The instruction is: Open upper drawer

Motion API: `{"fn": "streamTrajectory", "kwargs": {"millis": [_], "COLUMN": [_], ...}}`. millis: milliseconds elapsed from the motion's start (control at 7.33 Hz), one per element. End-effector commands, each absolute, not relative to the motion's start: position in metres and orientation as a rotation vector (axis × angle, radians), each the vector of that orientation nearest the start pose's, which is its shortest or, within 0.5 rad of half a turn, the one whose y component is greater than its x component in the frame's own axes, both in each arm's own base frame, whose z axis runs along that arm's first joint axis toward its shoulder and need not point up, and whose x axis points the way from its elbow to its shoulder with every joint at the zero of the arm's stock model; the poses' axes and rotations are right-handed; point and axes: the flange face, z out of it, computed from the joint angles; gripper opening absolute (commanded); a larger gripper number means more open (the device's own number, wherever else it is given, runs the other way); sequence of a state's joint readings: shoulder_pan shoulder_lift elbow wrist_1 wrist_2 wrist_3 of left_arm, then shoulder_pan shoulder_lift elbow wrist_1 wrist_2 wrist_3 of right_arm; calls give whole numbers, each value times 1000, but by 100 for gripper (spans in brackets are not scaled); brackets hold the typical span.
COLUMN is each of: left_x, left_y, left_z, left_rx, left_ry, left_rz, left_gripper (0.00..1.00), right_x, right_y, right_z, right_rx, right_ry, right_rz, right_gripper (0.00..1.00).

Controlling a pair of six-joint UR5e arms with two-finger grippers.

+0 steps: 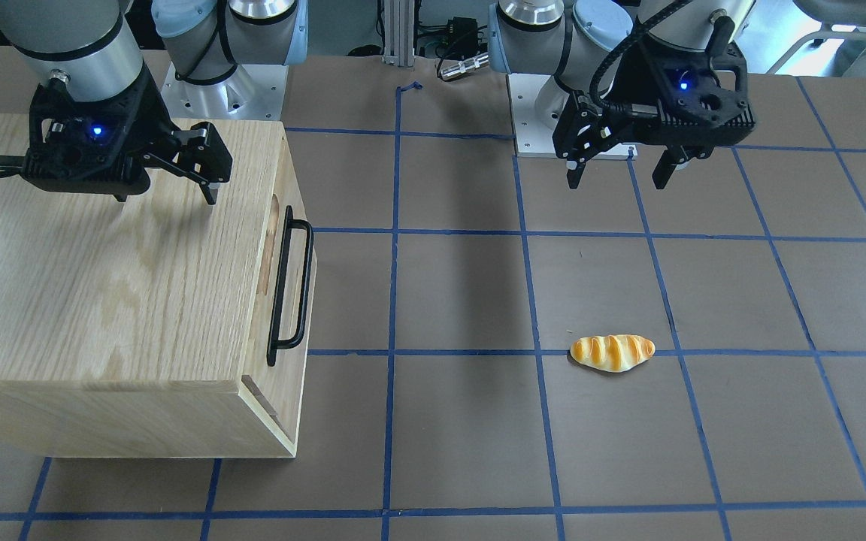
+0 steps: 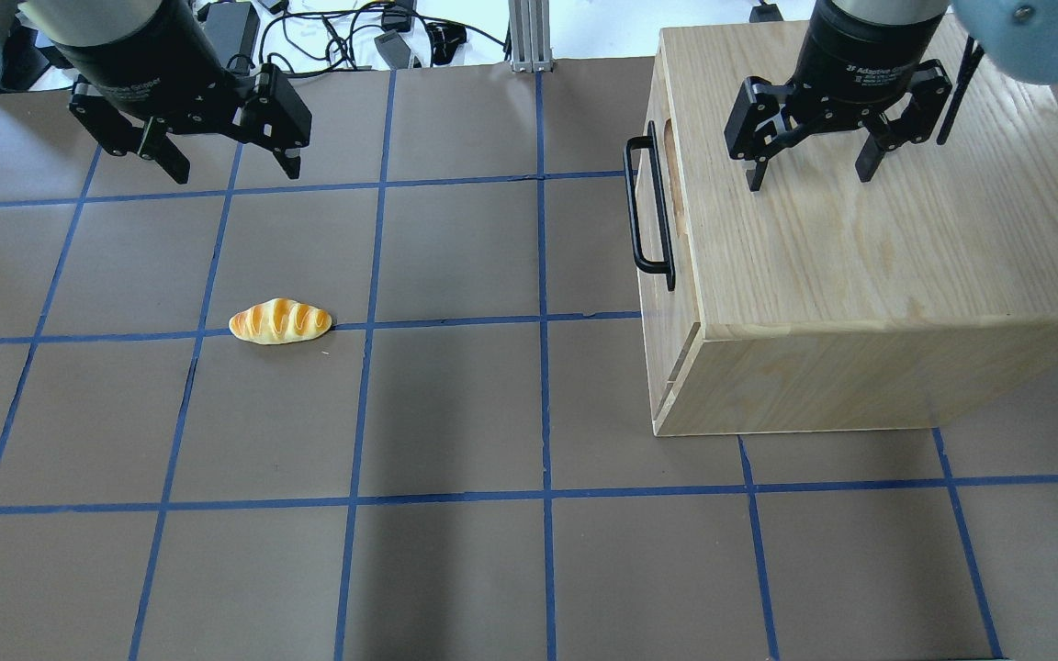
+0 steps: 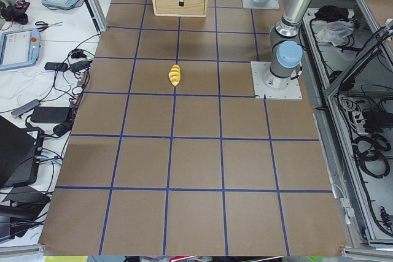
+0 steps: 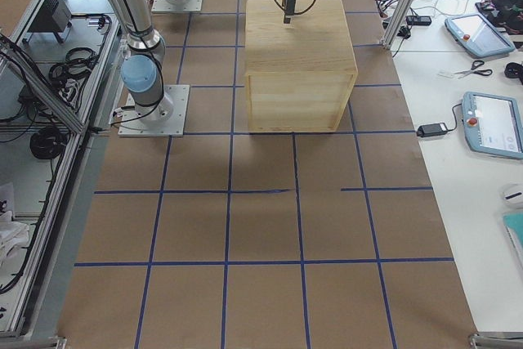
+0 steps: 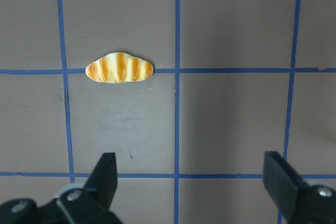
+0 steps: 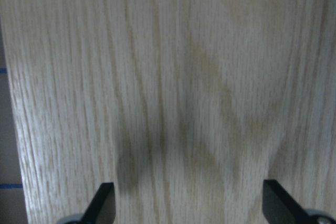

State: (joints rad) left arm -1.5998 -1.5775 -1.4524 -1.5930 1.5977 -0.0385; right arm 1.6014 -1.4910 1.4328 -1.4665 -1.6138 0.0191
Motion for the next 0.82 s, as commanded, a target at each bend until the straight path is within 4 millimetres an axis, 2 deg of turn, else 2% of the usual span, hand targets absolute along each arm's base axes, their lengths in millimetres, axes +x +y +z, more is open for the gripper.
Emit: {"fn": "streamTrajectory", "kwargs": {"millis": [0, 273, 545, 682], "left_x": [-145, -146, -147, -148], "left_y": [-498, -496, -495, -491], "left_z": [539, 541, 528, 527], "left_rx": [-16, -16, -13, -8], "left_ry": [3112, 3118, 3118, 3119], "left_rz": [-135, -142, -100, -99], "left_gripper": [100, 100, 100, 100], "right_x": [145, 144, 145, 145], "right_y": [-516, -516, -516, -516], "right_z": [504, 504, 505, 505], "right_rx": [-19, -16, -21, -19], "right_ry": [3185, 3185, 3185, 3185], "right_rz": [74, 74, 72, 72], "right_gripper": [100, 100, 100, 100]}}
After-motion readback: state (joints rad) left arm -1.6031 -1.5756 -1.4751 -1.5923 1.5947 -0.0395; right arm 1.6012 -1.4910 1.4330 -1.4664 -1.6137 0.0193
